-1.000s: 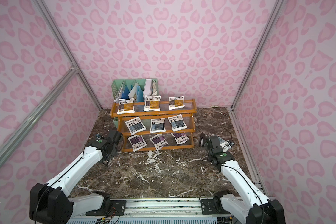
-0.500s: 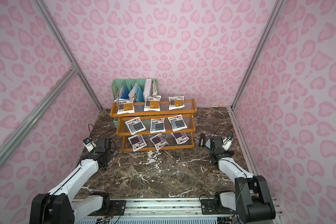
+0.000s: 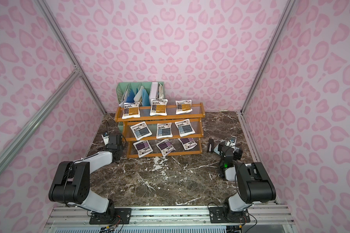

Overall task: Place the bagged coffee beans on the shelf by color
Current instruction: Reset both arms

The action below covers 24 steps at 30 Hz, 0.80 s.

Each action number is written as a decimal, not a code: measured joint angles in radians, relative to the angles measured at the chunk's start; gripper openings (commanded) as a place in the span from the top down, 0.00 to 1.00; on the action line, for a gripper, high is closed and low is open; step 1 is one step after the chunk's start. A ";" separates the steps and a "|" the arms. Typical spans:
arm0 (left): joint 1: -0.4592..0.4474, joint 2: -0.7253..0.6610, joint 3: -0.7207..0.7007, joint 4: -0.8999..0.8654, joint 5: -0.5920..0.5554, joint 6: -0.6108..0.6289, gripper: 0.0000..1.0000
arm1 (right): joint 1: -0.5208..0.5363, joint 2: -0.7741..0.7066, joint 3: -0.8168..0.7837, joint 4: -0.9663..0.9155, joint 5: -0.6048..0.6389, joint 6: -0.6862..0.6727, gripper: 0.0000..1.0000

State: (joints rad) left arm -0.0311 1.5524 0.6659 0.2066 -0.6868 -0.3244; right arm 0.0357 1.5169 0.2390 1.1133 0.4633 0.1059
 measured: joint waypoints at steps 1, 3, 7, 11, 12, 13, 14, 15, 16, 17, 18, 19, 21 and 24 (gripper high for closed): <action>0.002 -0.001 -0.021 0.033 0.021 0.021 0.01 | -0.011 0.004 -0.018 0.034 -0.039 -0.003 0.00; 0.003 -0.023 -0.075 0.118 0.069 0.063 0.01 | -0.016 0.037 -0.045 0.114 -0.134 -0.012 0.00; 0.000 -0.045 -0.134 0.250 0.158 0.121 0.01 | -0.021 0.043 -0.047 0.191 -0.210 -0.024 0.00; 0.001 -0.035 -0.143 0.329 0.245 0.172 0.01 | -0.021 0.043 -0.048 0.207 -0.243 -0.029 0.00; 0.001 -0.035 -0.164 0.370 0.269 0.178 0.01 | -0.021 0.045 -0.049 0.212 -0.246 -0.029 0.00; 0.002 -0.024 -0.196 0.434 0.291 0.194 0.01 | -0.021 0.048 -0.050 0.221 -0.253 -0.032 0.00; 0.002 0.005 -0.232 0.505 0.309 0.211 0.01 | -0.021 0.049 -0.051 0.223 -0.260 -0.032 0.00; 0.003 0.027 -0.250 0.552 0.321 0.205 0.01 | -0.021 0.049 -0.051 0.224 -0.261 -0.032 0.00; 0.003 0.030 -0.253 0.570 0.331 0.228 0.01 | -0.022 0.049 -0.051 0.227 -0.261 -0.032 0.00; 0.004 0.020 -0.245 0.557 0.336 0.229 0.01 | -0.023 0.049 -0.051 0.230 -0.262 -0.032 0.00; 0.003 0.010 -0.233 0.543 0.341 0.228 0.01 | -0.023 0.049 -0.051 0.235 -0.262 -0.032 0.00; 0.003 0.000 -0.222 0.548 0.350 0.228 0.01 | -0.023 0.049 -0.051 0.238 -0.265 -0.032 0.00; 0.003 -0.006 -0.216 0.558 0.357 0.226 0.01 | -0.022 0.050 -0.051 0.241 -0.265 -0.032 0.00; 0.005 -0.008 -0.221 0.546 0.359 0.226 0.01 | -0.022 0.050 -0.051 0.241 -0.266 -0.032 0.00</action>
State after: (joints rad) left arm -0.0261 1.5440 0.4446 0.7525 -0.3279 -0.0986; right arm 0.0139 1.5669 0.1879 1.3548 0.1978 0.0742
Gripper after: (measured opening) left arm 0.989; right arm 0.996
